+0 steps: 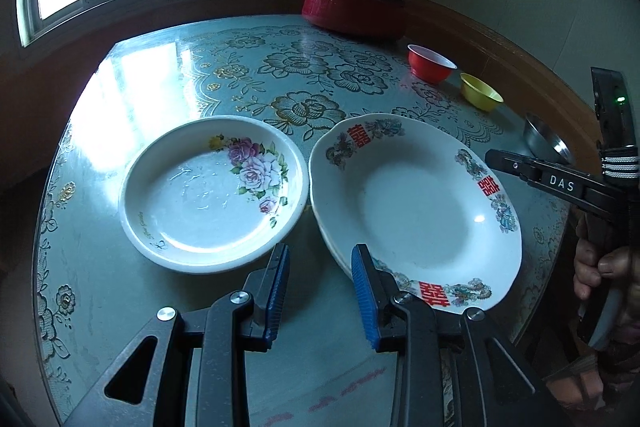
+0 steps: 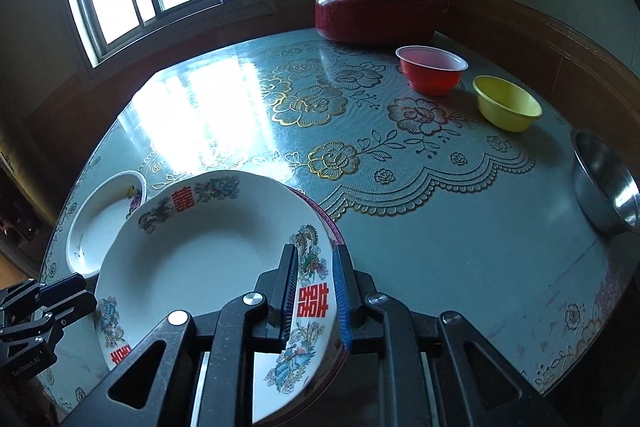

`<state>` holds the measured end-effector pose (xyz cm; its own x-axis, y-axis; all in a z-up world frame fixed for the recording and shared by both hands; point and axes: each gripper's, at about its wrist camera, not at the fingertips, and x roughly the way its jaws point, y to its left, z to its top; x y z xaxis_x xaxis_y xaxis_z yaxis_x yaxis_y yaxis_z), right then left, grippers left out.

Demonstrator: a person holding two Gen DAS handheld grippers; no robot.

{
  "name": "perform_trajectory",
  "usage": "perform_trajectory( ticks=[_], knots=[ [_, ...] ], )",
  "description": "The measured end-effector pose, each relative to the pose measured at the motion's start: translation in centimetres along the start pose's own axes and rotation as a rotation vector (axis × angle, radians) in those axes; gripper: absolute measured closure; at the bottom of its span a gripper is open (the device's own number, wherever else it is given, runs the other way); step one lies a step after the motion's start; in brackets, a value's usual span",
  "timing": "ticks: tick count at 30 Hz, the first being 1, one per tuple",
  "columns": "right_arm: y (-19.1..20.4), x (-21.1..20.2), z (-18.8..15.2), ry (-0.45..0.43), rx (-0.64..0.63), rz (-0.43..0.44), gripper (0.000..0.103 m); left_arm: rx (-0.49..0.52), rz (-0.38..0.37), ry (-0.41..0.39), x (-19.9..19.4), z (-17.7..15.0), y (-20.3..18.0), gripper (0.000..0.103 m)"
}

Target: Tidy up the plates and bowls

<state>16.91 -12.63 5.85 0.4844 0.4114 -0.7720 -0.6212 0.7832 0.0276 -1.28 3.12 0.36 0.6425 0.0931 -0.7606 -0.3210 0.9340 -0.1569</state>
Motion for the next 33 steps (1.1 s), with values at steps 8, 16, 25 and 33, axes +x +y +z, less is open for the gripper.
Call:
perform_trajectory(
  ticks=[8,16,25,33],
  knots=[
    [3.0,-1.0,-0.4,-0.018,0.015,0.064,0.086,-0.115,-0.017,0.024,-0.8,-1.8,4.8,0.073],
    [9.6,0.7,0.7,0.040,-0.113,0.270,0.085,-0.221,-0.016,0.020,-1.2,-2.5,8.6,0.074],
    [16.3,4.7,5.0,0.107,-0.278,0.330,0.083,-0.298,-0.051,0.012,0.0,-1.4,10.2,0.073],
    [18.7,11.7,6.8,0.281,-0.369,0.253,0.082,-0.337,-0.014,0.007,1.1,-0.1,11.5,0.073]
  ],
)
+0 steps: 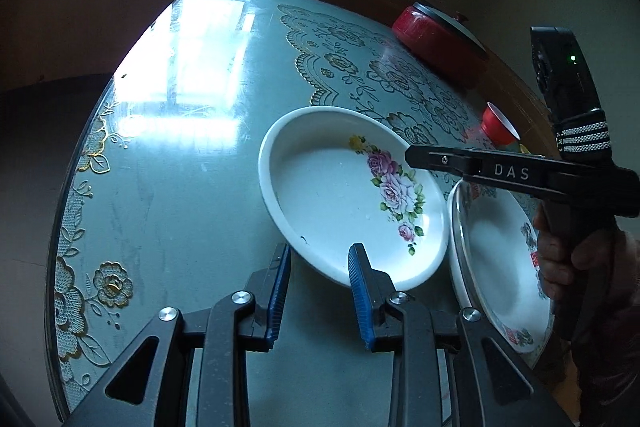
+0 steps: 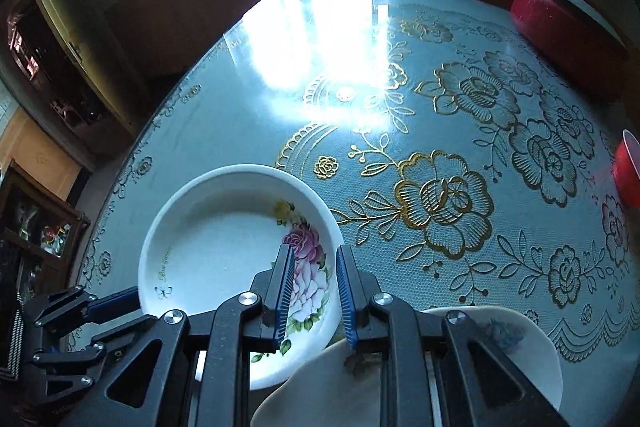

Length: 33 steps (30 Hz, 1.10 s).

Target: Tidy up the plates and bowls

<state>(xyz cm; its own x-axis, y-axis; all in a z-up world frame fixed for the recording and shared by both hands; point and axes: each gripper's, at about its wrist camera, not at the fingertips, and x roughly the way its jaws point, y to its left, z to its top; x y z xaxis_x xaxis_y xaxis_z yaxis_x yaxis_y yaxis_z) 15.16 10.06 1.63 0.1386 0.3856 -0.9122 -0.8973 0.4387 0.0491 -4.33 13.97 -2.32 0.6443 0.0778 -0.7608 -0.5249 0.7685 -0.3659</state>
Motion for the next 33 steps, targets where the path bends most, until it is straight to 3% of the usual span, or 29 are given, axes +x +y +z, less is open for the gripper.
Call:
perform_trajectory(
  ticks=[9,13,16,21,26,33],
  knots=[
    [0.9,1.8,-0.1,0.012,-0.027,0.064,0.084,-0.020,0.044,0.022,1.8,1.3,0.7,0.073],
    [-0.1,0.9,-0.2,-0.033,0.008,0.052,0.082,-0.014,0.079,0.018,2.2,1.7,0.9,0.075],
    [-0.4,0.2,0.6,-0.056,-0.008,-0.012,0.078,-0.002,0.110,0.013,2.6,2.0,0.9,0.080],
    [-0.6,1.9,0.3,0.024,-0.028,0.026,0.078,0.002,0.161,-0.004,2.9,2.7,1.5,0.084],
    [0.7,2.7,0.6,0.003,-0.047,0.023,0.094,0.000,0.227,-0.030,3.2,4.0,2.6,0.085],
    [-0.5,4.6,2.1,0.032,0.104,0.124,0.093,0.013,0.254,-0.044,3.7,6.1,4.2,0.084]
  ],
)
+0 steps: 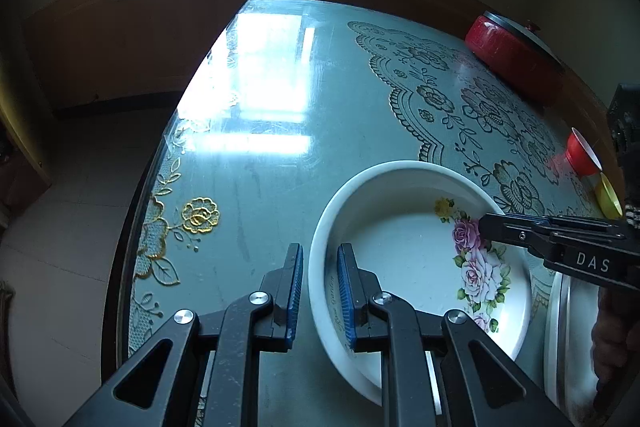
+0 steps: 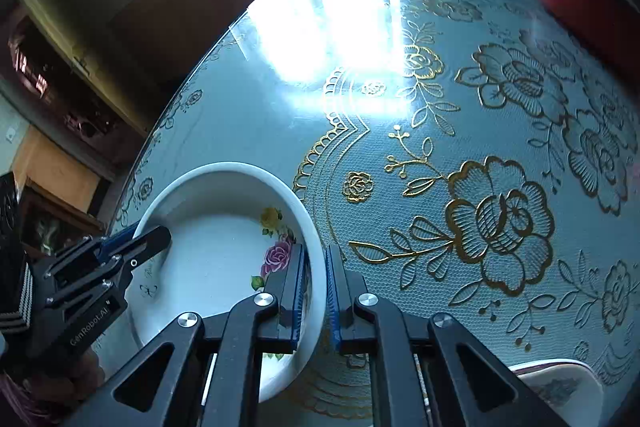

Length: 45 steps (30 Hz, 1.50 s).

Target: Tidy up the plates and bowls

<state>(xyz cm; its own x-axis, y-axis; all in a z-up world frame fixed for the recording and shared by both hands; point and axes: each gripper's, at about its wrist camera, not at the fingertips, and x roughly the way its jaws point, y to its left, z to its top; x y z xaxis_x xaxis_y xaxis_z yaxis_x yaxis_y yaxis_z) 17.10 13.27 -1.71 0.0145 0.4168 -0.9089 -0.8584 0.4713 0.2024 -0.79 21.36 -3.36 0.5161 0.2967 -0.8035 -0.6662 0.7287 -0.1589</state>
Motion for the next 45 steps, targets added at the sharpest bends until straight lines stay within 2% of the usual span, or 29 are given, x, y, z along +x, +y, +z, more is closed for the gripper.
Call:
perform_trajectory(
  ticks=[4,6,10,12,17,20,22,26,30,31,34,45],
  knots=[
    [-0.4,0.4,0.2,-0.001,0.055,0.007,0.086,-0.008,-0.022,-0.009,-0.5,-0.3,0.8,0.080],
    [-0.1,0.4,-0.1,0.003,0.050,-0.005,0.086,-0.024,-0.039,-0.008,-0.9,-0.7,1.4,0.072],
    [0.4,0.2,-1.0,0.005,0.050,-0.009,0.083,-0.027,-0.085,-0.027,-2.1,-1.8,2.2,0.064],
    [0.7,-0.1,-1.7,0.003,0.049,-0.014,0.082,-0.029,-0.098,-0.032,-2.6,-2.3,2.5,0.056],
    [1.9,-0.7,-3.1,0.003,-0.001,-0.018,0.070,-0.044,-0.115,-0.022,-3.2,-3.1,3.2,0.050],
    [2.5,-0.7,-3.8,0.002,-0.013,0.017,0.068,-0.053,-0.137,-0.008,-3.2,-3.2,3.6,0.051],
    [2.8,-0.6,-4.1,0.003,-0.018,0.046,0.068,-0.047,-0.114,-0.003,-3.1,-3.3,3.8,0.051],
    [3.2,-0.6,-4.3,-0.013,-0.018,0.048,0.069,-0.057,-0.119,0.007,-2.9,-3.1,4.2,0.058],
    [3.6,-0.3,-4.0,-0.022,-0.017,0.018,0.079,-0.032,-0.128,0.002,-2.9,-2.9,3.8,0.075],
    [3.9,-0.1,-3.9,-0.025,-0.021,0.004,0.085,-0.023,-0.123,-0.003,-3.0,-3.0,3.8,0.076],
    [3.8,0.2,-3.8,-0.040,0.009,-0.009,0.089,-0.010,-0.136,-0.003,-2.6,-2.9,3.7,0.082],
    [5.0,0.6,-4.2,-0.040,-0.003,-0.017,0.083,0.010,-0.109,-0.007,-2.2,-2.9,3.6,0.083]
  ],
)
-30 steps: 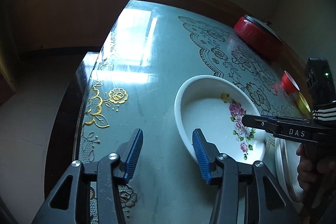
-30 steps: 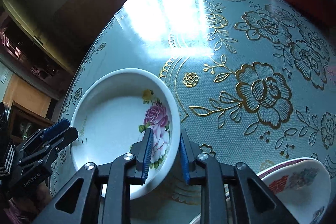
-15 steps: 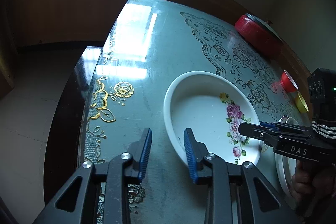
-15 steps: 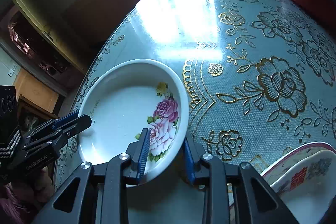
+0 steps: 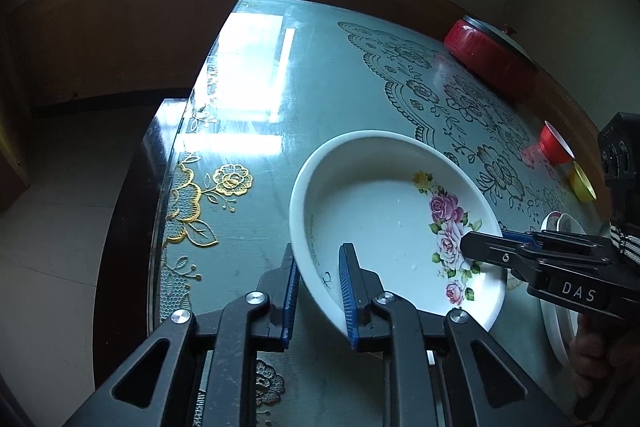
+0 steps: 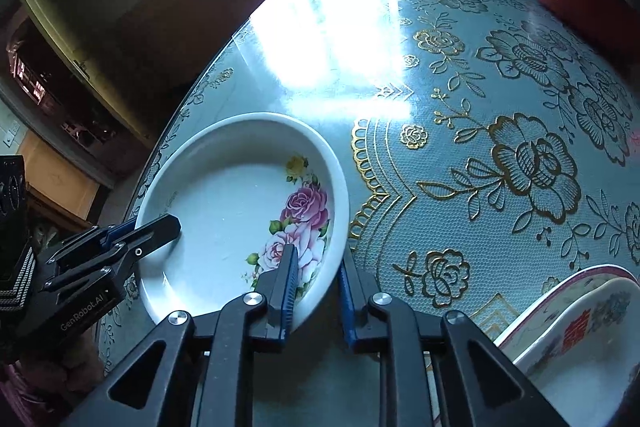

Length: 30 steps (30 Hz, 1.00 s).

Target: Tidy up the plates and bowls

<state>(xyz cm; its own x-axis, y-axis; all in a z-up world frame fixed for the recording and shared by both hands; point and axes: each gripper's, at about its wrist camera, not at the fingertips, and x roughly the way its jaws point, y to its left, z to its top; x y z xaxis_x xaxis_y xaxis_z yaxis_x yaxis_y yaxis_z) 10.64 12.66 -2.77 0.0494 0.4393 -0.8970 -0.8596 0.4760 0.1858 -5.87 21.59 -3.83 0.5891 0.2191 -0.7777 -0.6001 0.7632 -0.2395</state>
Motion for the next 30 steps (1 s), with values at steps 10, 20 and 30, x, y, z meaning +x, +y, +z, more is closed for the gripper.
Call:
perform_trajectory(
  ticks=[10,20,30],
  knots=[
    [-10.4,-11.2,-4.1,-0.296,0.358,-0.131,0.074,0.022,0.006,-0.002,0.1,0.1,-0.2,0.083],
    [-21.2,-16.2,-15.2,-0.431,0.898,-0.249,0.066,0.026,0.006,0.006,0.1,0.2,-0.3,0.083],
    [-18.4,-14.8,-13.8,-0.429,0.731,-0.361,0.062,0.042,0.008,0.006,0.1,0.1,-0.5,0.081]
  ],
)
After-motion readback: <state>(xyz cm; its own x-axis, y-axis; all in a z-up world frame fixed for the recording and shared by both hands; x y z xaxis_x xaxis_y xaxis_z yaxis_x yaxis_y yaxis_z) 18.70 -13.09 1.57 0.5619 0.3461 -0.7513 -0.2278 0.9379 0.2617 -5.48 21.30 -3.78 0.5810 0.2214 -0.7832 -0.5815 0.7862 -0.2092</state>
